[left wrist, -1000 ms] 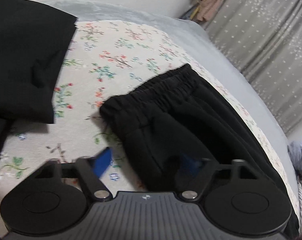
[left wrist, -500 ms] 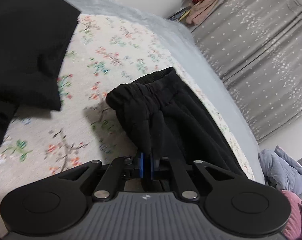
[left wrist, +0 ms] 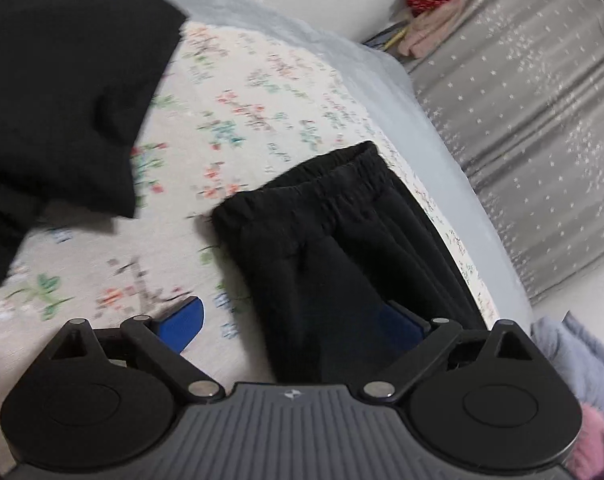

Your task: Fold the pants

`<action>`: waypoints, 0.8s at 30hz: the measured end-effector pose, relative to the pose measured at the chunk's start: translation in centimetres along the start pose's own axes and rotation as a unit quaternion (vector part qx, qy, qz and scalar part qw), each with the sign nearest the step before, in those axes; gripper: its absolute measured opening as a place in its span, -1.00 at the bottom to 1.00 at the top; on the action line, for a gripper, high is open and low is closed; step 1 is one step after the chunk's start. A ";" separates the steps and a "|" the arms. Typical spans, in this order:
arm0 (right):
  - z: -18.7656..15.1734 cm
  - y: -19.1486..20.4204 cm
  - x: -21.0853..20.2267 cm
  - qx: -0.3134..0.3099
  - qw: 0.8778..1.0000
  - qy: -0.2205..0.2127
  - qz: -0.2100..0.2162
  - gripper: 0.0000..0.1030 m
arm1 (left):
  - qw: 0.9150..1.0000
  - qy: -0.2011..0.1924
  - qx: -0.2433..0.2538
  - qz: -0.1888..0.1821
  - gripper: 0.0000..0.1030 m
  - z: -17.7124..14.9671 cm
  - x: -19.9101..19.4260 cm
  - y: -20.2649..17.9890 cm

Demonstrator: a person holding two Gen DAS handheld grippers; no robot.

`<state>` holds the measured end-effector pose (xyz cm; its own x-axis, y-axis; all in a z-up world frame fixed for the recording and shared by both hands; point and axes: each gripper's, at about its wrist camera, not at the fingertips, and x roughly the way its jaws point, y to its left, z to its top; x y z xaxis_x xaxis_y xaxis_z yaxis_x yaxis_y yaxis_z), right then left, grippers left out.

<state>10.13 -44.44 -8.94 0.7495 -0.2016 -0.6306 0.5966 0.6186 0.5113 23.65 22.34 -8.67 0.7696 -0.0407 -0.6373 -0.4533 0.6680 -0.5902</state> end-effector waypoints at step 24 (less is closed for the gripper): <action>0.0 -0.2 -3.5 -0.116 0.993 0.021 0.018 -0.93 | 0.998 0.038 0.050 0.027 -0.95 0.8 -6.4 1.2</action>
<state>7.41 -43.85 -6.82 0.7536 -0.1477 -0.6406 0.4837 0.7845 0.3881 18.55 23.99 -4.94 0.7069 -0.0562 -0.7051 -0.4430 0.7419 -0.5033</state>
